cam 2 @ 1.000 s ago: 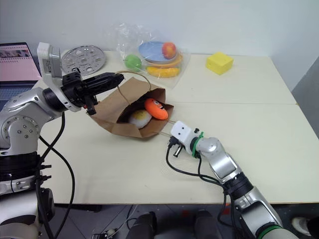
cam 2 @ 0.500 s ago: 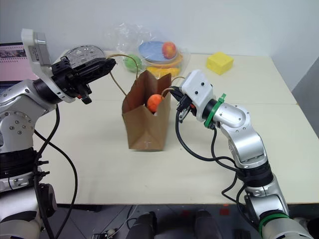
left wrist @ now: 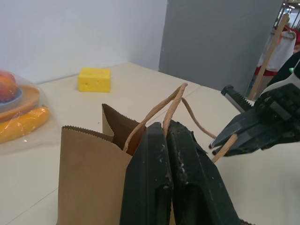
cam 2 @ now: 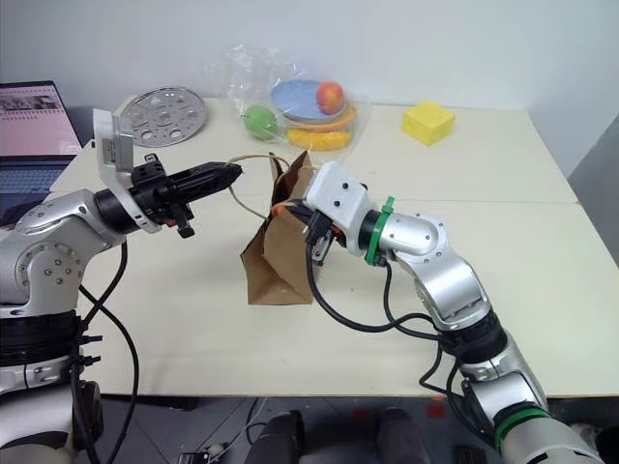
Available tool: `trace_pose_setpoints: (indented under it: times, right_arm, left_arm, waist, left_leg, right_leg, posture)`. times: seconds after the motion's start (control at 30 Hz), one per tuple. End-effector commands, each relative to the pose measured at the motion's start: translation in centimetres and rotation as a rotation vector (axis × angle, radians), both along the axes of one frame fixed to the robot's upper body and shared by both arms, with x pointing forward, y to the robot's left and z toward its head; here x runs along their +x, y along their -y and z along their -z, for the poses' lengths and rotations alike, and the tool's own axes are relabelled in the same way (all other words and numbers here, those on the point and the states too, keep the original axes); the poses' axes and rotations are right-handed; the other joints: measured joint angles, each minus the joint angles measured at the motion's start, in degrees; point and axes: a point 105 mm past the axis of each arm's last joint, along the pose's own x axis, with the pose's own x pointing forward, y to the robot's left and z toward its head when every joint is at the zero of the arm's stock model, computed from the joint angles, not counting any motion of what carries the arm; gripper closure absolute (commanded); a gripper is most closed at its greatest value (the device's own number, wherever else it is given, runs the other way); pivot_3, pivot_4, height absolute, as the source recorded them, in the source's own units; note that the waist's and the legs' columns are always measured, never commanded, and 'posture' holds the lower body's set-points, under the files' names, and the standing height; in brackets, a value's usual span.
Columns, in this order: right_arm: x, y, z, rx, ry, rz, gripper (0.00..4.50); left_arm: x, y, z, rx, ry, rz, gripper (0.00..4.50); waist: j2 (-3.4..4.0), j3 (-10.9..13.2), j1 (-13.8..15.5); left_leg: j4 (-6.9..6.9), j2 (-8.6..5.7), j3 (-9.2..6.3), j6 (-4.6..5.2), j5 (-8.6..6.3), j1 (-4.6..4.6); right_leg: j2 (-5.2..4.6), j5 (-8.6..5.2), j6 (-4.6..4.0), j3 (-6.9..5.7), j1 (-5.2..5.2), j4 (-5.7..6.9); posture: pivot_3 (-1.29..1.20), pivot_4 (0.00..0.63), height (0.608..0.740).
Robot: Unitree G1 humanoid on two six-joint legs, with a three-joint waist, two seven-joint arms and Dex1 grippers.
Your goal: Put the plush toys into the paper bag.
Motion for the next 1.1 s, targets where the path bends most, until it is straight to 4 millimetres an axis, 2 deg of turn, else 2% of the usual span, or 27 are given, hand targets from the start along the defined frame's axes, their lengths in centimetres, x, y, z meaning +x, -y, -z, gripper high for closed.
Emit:
trace_pose_setpoints:
  times: [0.03, 0.17, 0.2, 0.23, 0.33, 0.47, 0.53, 0.6, 0.73, 0.8, 0.87, 0.97, 1.1]
  right_arm:
    - [-0.2, 0.4, -1.6, 0.004, 0.062, -0.040, 3.23]
    - [-0.4, 1.3, -2.3, -0.008, 0.072, -0.061, 1.79]
    - [-0.4, 1.4, -2.3, -0.010, 0.072, -0.064, 1.31]
    - [-0.5, 1.6, -2.6, -0.006, 0.074, -0.063, 1.07]
    - [-1.3, 3.9, -4.2, -0.025, 0.077, -0.111, 0.02]
    - [-3.4, 5.3, -5.2, -0.067, 0.006, -0.248, 0.00]
    - [-4.0, 5.7, -5.7, -0.073, -0.019, -0.291, 0.00]
    - [-3.9, 6.0, -6.2, -0.069, -0.022, -0.290, 0.00]
    - [-3.3, 7.0, -7.6, -0.029, -0.040, -0.254, 0.00]
    - [-3.4, 7.4, -7.8, -0.023, -0.089, -0.255, 0.00]
    - [-3.6, 7.4, -7.8, -0.017, -0.122, -0.260, 0.00]
    - [-4.6, 7.0, -7.8, 0.001, -0.164, -0.277, 0.00]
    - [-4.8, 7.2, -7.5, -0.007, -0.174, -0.251, 0.00]
  left_arm:
    - [-1.3, -0.3, -1.4, -0.008, 0.047, 0.011, 3.86]
    - [-1.9, -0.7, -1.9, -0.021, 0.054, -0.009, 2.66]
    - [-1.9, -0.7, -1.9, -0.022, 0.055, -0.013, 2.28]
    - [-2.0, -0.8, -2.0, -0.021, 0.063, -0.027, 2.05]
    - [-4.9, 0.0, -0.7, -0.001, 0.075, -0.076, 1.17]
    - [-8.0, 0.8, 1.8, -0.008, 0.060, -0.189, 0.04]
    - [-8.7, 0.9, 2.8, 0.025, 0.103, -0.298, 0.04]
    - [-9.0, 0.7, 3.3, -0.013, 0.111, -0.393, 0.04]
    - [-10.6, 2.3, 5.6, -0.036, 0.047, -0.402, 0.04]
    - [-10.4, 2.9, 7.8, -0.061, -0.007, -0.450, 0.04]
    - [-10.0, 3.3, 8.7, -0.075, -0.007, -0.487, 0.04]
    - [-9.2, 4.8, 9.0, -0.127, 0.025, -0.505, 0.04]
    - [-8.2, 5.3, 9.4, -0.153, 0.030, -0.515, 0.04]
  waist:
    - [0.00, 0.0, 0.0]
    - [0.00, 0.0, 0.1]
    - [0.00, 0.0, 0.1]
    - [0.00, 0.0, 0.1]
    - [0.02, 0.0, -0.1]
    - [0.02, 0.0, 0.1]
    - [0.02, 0.0, 0.1]
    - [0.01, 0.0, 0.3]
    - [0.01, 0.0, 0.4]
    - [0.06, 0.0, 0.4]
    - [-0.04, -0.1, 0.7]
    - [-0.02, 0.0, 1.1]
    - [-0.02, 0.0, 1.5]
  left_leg:
    - [0.00, 0.00, 0.00, 0.00, 0.00, 0.00]
    - [-0.02, 0.00, -0.01, 0.00, 0.00, -0.01]
    - [-0.02, 0.00, -0.01, 0.00, 0.00, -0.01]
    - [-0.02, 0.00, 0.00, 0.00, 0.00, -0.01]
    - [-0.02, 0.00, 0.07, 0.00, 0.00, -0.01]
    - [-0.03, 0.02, 0.05, 0.01, -0.01, -0.04]
    - [-0.06, 0.02, 0.11, 0.02, -0.02, 0.00]
    - [-0.02, 0.02, 0.07, 0.02, -0.01, 0.04]
    - [0.08, -0.02, 0.10, 0.02, -0.01, 0.37]
    - [0.06, -0.02, 0.20, 0.02, -0.02, 0.69]
    - [0.06, -0.03, 0.26, 0.02, -0.02, 0.71]
    - [0.06, -0.02, 0.26, 0.02, -0.02, 0.69]
    - [-0.02, -0.03, 0.26, 0.03, -0.03, 0.60]
  right_leg:
    - [0.00, 0.00, 0.00, 0.01, 0.00, 0.00]
    - [-0.01, 0.00, 0.00, -0.01, 0.00, -0.02]
    - [0.00, 0.00, 0.00, -0.01, 0.00, -0.02]
    - [-0.01, 0.00, 0.00, -0.01, 0.00, -0.02]
    - [-0.04, 0.00, 0.00, 0.06, 0.00, -0.07]
    - [-0.06, 0.00, 0.00, 0.04, 0.00, -0.15]
    - [-0.07, 0.00, -0.01, 0.11, 0.01, -0.13]
    - [-0.06, 0.00, -0.01, 0.07, 0.05, -0.10]
    - [-0.06, 0.01, -0.03, 0.11, 0.50, -0.21]
    - [-0.07, -0.01, -0.05, 0.19, 0.83, -0.43]
    - [-0.07, 0.00, -0.06, 0.24, 0.94, -0.64]
    - [-0.06, 0.01, -0.08, 0.25, 0.92, -0.68]
    - [-0.06, 0.02, -0.07, 0.24, 0.80, -0.70]
  posture:
    - [0.00, 0.150, 0.740]
    - [0.00, 0.150, 0.740]
    - [0.00, 0.150, 0.740]
    - [0.00, 0.150, 0.740]
    - [0.00, 0.150, 0.740]
    - [0.00, 0.150, 0.740]
    - [0.00, 0.150, 0.740]
    - [0.00, 0.150, 0.740]
    - [0.00, 0.150, 0.740]
    - [0.00, 0.150, 0.740]
    - [0.00, 0.150, 0.740]
    - [0.00, 0.150, 0.740]
    - [0.00, 0.150, 0.740]
